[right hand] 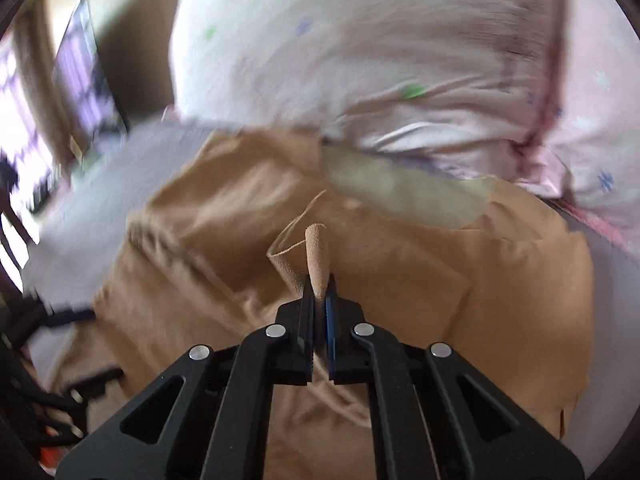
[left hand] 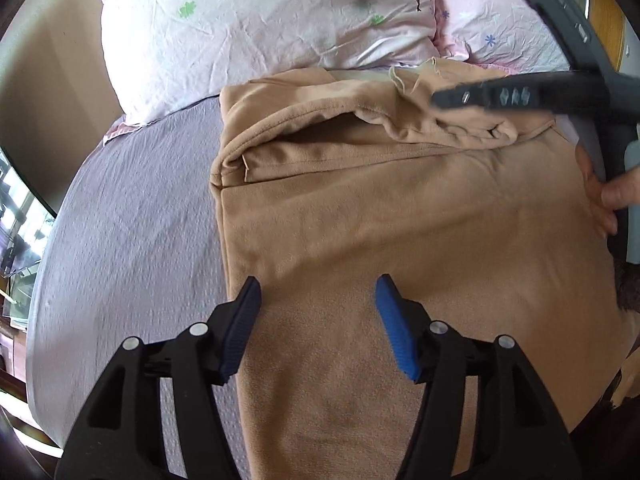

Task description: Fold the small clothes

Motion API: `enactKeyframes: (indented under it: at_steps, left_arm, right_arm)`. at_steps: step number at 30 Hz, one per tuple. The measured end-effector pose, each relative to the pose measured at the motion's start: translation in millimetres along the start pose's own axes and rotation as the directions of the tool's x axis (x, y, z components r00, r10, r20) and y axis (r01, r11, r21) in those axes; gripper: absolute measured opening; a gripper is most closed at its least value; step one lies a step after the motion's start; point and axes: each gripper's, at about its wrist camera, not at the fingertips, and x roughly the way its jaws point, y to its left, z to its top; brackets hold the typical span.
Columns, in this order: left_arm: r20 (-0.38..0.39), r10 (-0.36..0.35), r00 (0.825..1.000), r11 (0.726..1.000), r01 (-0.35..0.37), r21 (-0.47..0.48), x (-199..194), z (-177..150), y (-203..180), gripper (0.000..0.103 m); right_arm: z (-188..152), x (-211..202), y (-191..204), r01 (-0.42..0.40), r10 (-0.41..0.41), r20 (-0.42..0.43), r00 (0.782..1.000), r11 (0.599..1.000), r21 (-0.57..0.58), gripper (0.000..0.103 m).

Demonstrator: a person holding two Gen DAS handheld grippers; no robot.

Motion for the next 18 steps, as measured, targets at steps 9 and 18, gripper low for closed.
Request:
enactKeyframes:
  at_steps: [9,18]
  left_arm:
    - [0.010,-0.045,0.999,0.997,0.045,-0.057,-3,-6,9,0.062]
    - [0.127,-0.377,0.917,0.904,0.394,-0.165,-70,-63,69,0.071]
  right_arm:
    - [-83,-85,-192,0.056,-0.143,0.058,0.988,0.680,0.731,0.028]
    - [-203,-186,-169,-0.320,0.262,0.183,0.948,0.759,0.567,0.052]
